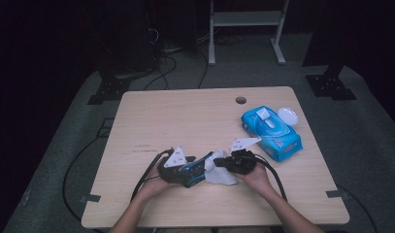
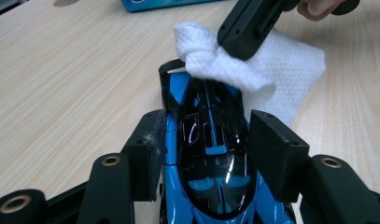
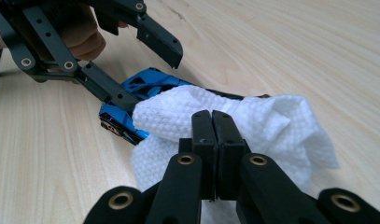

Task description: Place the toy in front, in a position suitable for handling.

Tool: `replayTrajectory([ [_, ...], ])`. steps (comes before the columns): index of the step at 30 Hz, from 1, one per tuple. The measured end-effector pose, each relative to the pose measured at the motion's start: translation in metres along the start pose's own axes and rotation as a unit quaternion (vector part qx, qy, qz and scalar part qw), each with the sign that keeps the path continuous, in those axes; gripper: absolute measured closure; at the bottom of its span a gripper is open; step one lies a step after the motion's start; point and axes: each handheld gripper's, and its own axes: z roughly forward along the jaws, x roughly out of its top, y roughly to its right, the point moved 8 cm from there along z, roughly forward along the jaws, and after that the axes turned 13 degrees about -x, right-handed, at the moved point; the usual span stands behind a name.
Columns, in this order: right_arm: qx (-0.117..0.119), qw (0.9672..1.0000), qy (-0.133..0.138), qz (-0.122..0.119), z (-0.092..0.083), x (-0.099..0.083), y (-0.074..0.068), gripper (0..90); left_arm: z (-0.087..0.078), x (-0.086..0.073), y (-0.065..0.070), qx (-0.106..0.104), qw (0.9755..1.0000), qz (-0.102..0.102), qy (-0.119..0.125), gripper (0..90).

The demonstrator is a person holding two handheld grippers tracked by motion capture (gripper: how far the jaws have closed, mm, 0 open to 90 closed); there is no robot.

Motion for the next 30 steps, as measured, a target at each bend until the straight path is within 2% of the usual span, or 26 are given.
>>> replayTrajectory([
  [6, -0.001, 0.9999, 0.010, 0.006, -0.010, 0.003, 0.005, 88.5, -0.002, -0.001, 0.002, -0.003, 1.0000, -0.002, 0.000, 44.9],
  [10, -0.012, 0.9997, 0.016, 0.011, -0.024, 0.004, 0.016, 88.5, -0.005, -0.002, 0.002, -0.004, 0.9999, -0.007, 0.006, 44.4],
  [17, -0.043, 0.9984, 0.023, 0.028, -0.049, -0.003, 0.045, 88.4, -0.006, -0.002, 0.000, 0.000, 0.9999, -0.011, 0.013, 43.3],
  [21, -0.064, 0.9970, 0.013, 0.041, -0.054, -0.016, 0.065, 86.5, -0.008, -0.001, 0.000, 0.001, 0.9998, -0.011, 0.017, 42.3],
  [22, -0.064, 0.9970, 0.010, 0.042, -0.054, -0.019, 0.068, 81.5, -0.009, 0.000, -0.001, 0.002, 0.9997, -0.012, 0.020, 42.0],
  [23, -0.063, 0.9970, 0.004, 0.045, -0.053, -0.023, 0.072, 71.4, -0.009, 0.000, -0.001, 0.002, 0.9997, -0.014, 0.021, 41.7],
  [24, -0.072, 0.9960, -0.001, 0.053, -0.053, -0.025, 0.077, 65.8, -0.009, 0.000, -0.001, 0.002, 0.9997, -0.014, 0.021, 41.4],
  [27, -0.076, 0.9952, 0.004, 0.062, -0.058, -0.027, 0.085, 60.1, -0.010, -0.001, -0.003, 0.005, 0.9995, -0.018, 0.024, 40.0],
  [30, -0.073, 0.9952, 0.010, 0.065, -0.064, -0.027, 0.087, 58.3, -0.012, -0.002, -0.004, 0.006, 0.9994, -0.021, 0.027, 38.8],
])
